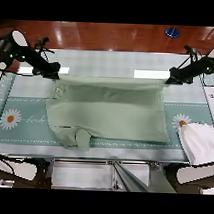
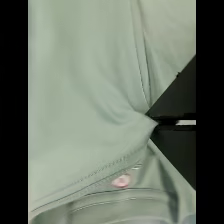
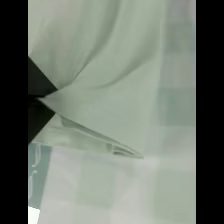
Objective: Fold the shirts.
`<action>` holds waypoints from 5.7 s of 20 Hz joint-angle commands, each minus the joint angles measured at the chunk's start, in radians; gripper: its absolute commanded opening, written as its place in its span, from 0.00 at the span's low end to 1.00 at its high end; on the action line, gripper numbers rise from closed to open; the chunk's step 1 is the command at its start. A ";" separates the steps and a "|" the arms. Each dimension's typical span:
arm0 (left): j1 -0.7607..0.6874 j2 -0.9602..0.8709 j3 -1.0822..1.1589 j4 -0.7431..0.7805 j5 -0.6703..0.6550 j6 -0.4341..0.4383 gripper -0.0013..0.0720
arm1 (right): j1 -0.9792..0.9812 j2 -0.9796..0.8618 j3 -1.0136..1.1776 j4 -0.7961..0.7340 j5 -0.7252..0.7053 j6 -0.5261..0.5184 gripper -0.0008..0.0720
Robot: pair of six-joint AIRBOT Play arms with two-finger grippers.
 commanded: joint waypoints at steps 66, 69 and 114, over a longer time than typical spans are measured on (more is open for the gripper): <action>0.276 0.683 -0.912 -0.437 0.298 0.068 0.04 | -0.340 0.523 -0.906 0.413 -0.047 -0.210 0.05; 0.273 0.586 -0.754 -0.491 0.315 0.068 0.04 | -0.264 0.510 -0.787 0.421 -0.137 -0.209 0.05; -0.113 0.538 -0.547 -0.307 0.502 0.068 0.05 | -0.053 0.275 -0.476 0.343 -0.260 -0.103 0.05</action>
